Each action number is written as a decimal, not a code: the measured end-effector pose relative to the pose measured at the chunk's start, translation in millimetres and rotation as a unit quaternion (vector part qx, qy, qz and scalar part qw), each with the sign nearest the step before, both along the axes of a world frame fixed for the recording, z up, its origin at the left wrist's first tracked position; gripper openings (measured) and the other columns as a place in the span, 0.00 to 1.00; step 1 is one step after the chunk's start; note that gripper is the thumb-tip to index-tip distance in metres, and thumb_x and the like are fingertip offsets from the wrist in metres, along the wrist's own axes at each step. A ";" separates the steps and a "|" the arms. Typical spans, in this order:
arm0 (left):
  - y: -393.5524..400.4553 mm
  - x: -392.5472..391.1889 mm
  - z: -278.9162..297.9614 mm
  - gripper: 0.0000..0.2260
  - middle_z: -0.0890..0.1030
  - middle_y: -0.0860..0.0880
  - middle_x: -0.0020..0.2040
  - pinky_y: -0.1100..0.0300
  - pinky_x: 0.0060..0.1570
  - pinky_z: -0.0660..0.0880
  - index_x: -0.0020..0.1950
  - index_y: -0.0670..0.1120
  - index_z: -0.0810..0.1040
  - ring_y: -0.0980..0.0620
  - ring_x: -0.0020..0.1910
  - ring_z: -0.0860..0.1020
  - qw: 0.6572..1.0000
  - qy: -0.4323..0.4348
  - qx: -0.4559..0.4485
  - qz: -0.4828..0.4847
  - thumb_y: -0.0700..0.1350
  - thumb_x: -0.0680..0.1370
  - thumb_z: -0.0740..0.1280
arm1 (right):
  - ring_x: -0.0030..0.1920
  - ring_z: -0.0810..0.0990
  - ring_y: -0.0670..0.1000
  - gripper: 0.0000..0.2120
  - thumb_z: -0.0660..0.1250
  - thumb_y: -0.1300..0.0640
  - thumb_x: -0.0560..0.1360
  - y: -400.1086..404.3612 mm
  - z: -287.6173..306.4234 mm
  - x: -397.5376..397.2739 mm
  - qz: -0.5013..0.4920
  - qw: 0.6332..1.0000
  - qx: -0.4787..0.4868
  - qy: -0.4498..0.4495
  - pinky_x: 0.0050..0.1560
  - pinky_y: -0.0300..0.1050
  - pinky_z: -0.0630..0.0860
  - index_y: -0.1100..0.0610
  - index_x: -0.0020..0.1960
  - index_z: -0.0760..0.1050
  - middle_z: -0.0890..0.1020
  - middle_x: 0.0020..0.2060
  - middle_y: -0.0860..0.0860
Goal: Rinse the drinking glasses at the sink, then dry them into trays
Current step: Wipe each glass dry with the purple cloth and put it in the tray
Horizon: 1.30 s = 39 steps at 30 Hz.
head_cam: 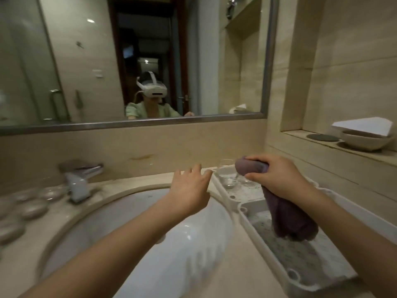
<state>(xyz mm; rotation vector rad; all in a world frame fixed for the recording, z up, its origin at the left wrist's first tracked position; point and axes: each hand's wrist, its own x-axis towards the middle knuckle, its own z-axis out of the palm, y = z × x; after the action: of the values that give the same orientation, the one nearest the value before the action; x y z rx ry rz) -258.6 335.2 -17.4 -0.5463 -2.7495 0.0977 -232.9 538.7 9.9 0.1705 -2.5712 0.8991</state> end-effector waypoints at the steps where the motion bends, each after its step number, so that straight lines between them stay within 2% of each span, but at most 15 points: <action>1: -18.7 10.0 1.4 0.21 0.68 0.45 0.67 0.48 0.63 0.63 0.72 0.50 0.62 0.43 0.65 0.70 1.000 0.004 -0.004 0.022 0.50 0.80 0.61 | 0.52 0.75 0.43 0.19 0.74 0.57 0.70 -18.2 3.2 3.4 0.024 1.000 -0.004 0.001 0.52 0.37 0.68 0.46 0.60 0.79 0.79 0.48 0.41; 3: -55.8 31.2 2.5 0.21 0.67 0.45 0.69 0.44 0.66 0.60 0.72 0.50 0.62 0.44 0.67 0.68 0.997 0.014 -0.013 0.072 0.51 0.80 0.60 | 0.53 0.77 0.45 0.18 0.75 0.57 0.69 -55.2 7.5 8.6 0.075 0.997 -0.004 -0.001 0.53 0.38 0.69 0.47 0.58 0.80 0.80 0.48 0.42; 6: -111.4 63.7 -2.3 0.21 0.65 0.45 0.69 0.37 0.69 0.55 0.73 0.50 0.61 0.43 0.68 0.66 0.989 0.006 -0.023 0.149 0.51 0.80 0.60 | 0.50 0.77 0.46 0.17 0.74 0.56 0.70 -113.9 8.4 15.4 0.142 0.990 0.012 -0.018 0.48 0.37 0.68 0.45 0.57 0.79 0.80 0.45 0.43; 9: -167.3 92.5 -9.2 0.23 0.65 0.44 0.70 0.32 0.69 0.54 0.73 0.50 0.60 0.42 0.69 0.65 0.975 -0.014 -0.013 0.222 0.53 0.80 0.60 | 0.46 0.76 0.42 0.16 0.74 0.56 0.70 -174.1 1.6 22.1 0.207 0.978 0.011 -0.028 0.42 0.29 0.68 0.43 0.55 0.78 0.80 0.43 0.41; 11: -203.1 108.9 -12.5 0.25 0.64 0.43 0.70 0.31 0.68 0.54 0.74 0.50 0.59 0.41 0.70 0.64 0.962 -0.023 -0.002 0.271 0.54 0.80 0.60 | 0.47 0.77 0.42 0.16 0.74 0.58 0.70 -215.6 -6.9 26.1 0.249 0.968 -0.007 -0.033 0.42 0.25 0.69 0.44 0.55 0.79 0.81 0.45 0.41; 13: -236.5 123.2 -14.7 0.26 0.64 0.43 0.70 0.31 0.67 0.54 0.74 0.50 0.59 0.40 0.70 0.64 0.949 -0.023 0.004 0.314 0.56 0.79 0.60 | 0.49 0.78 0.43 0.17 0.74 0.58 0.70 -257.5 -16.1 28.5 0.280 0.959 -0.006 -0.035 0.43 0.25 0.69 0.47 0.58 0.80 0.82 0.48 0.42; 14: -252.2 128.9 -15.4 0.27 0.64 0.42 0.70 0.31 0.67 0.54 0.74 0.49 0.58 0.40 0.70 0.64 0.943 -0.023 0.008 0.331 0.57 0.79 0.60 | 0.51 0.78 0.43 0.18 0.74 0.58 0.70 -278.1 -19.9 29.2 0.293 0.956 -0.009 -0.034 0.45 0.27 0.70 0.48 0.59 0.80 0.82 0.50 0.43; 17: -294.5 140.2 -15.7 0.33 0.62 0.41 0.72 0.30 0.68 0.54 0.76 0.49 0.55 0.39 0.72 0.60 0.927 -0.030 0.029 0.372 0.62 0.77 0.62 | 0.55 0.79 0.47 0.19 0.75 0.58 0.69 -333.0 -27.3 29.8 0.322 0.946 -0.034 -0.023 0.58 0.42 0.73 0.49 0.60 0.80 0.83 0.53 0.46; 20: -328.5 140.6 -14.6 0.42 0.58 0.39 0.75 0.29 0.68 0.49 0.78 0.48 0.49 0.38 0.75 0.54 0.913 -0.049 0.049 0.402 0.67 0.74 0.62 | 0.55 0.79 0.48 0.19 0.75 0.57 0.70 -375.6 -31.3 28.6 0.339 0.939 -0.056 -0.016 0.58 0.44 0.74 0.48 0.60 0.79 0.83 0.52 0.47; 23: -353.7 131.2 -13.7 0.49 0.56 0.40 0.77 0.28 0.67 0.46 0.79 0.46 0.44 0.37 0.76 0.52 0.904 -0.069 0.050 0.419 0.71 0.71 0.62 | 0.55 0.77 0.47 0.20 0.74 0.57 0.71 -406.7 -35.5 23.3 0.347 0.936 -0.060 -0.006 0.56 0.40 0.71 0.49 0.62 0.78 0.82 0.54 0.48; 26: -367.6 120.0 -16.3 0.50 0.61 0.41 0.76 0.28 0.67 0.46 0.79 0.44 0.44 0.38 0.75 0.55 0.901 -0.077 0.050 0.424 0.72 0.70 0.62 | 0.53 0.77 0.45 0.19 0.73 0.58 0.71 -426.0 -41.5 17.0 0.360 0.931 -0.066 -0.004 0.53 0.37 0.69 0.51 0.62 0.78 0.82 0.54 0.48; 30: -374.1 108.7 -28.1 0.47 0.62 0.40 0.75 0.28 0.67 0.45 0.79 0.41 0.44 0.38 0.76 0.53 0.903 -0.092 0.069 0.415 0.69 0.74 0.61 | 0.58 0.78 0.49 0.20 0.74 0.58 0.70 -436.9 -53.2 7.8 0.357 0.931 -0.074 -0.010 0.60 0.44 0.72 0.52 0.62 0.79 0.82 0.57 0.49; 34: -376.0 103.5 -36.8 0.46 0.61 0.39 0.75 0.33 0.71 0.44 0.78 0.40 0.45 0.40 0.77 0.52 0.907 -0.062 0.087 0.408 0.66 0.75 0.62 | 0.56 0.76 0.45 0.20 0.74 0.58 0.71 -430.4 -59.7 0.2 0.361 0.929 -0.080 -0.017 0.55 0.37 0.68 0.52 0.62 0.78 0.81 0.57 0.47; 37: -366.7 105.1 -33.1 0.47 0.60 0.40 0.75 0.37 0.73 0.46 0.79 0.42 0.45 0.41 0.76 0.54 0.916 -0.022 0.092 0.389 0.66 0.73 0.65 | 0.56 0.77 0.47 0.20 0.74 0.58 0.71 -414.8 -59.6 -3.6 0.358 0.929 -0.095 -0.014 0.56 0.38 0.70 0.50 0.62 0.78 0.81 0.56 0.47; 39: -355.0 107.6 -25.8 0.47 0.60 0.41 0.74 0.41 0.73 0.51 0.79 0.45 0.45 0.41 0.74 0.56 0.923 0.012 0.141 0.359 0.65 0.72 0.67 | 0.56 0.77 0.47 0.21 0.74 0.58 0.71 -400.4 -58.1 -3.6 0.360 0.926 -0.114 -0.002 0.57 0.38 0.70 0.49 0.62 0.78 0.81 0.55 0.47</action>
<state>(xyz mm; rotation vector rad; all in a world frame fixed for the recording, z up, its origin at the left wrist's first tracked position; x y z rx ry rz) -151.0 -19.8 -43.2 0.5471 -2.7217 -0.1195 -236.6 138.4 -48.2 1.0926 -2.3803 1.4295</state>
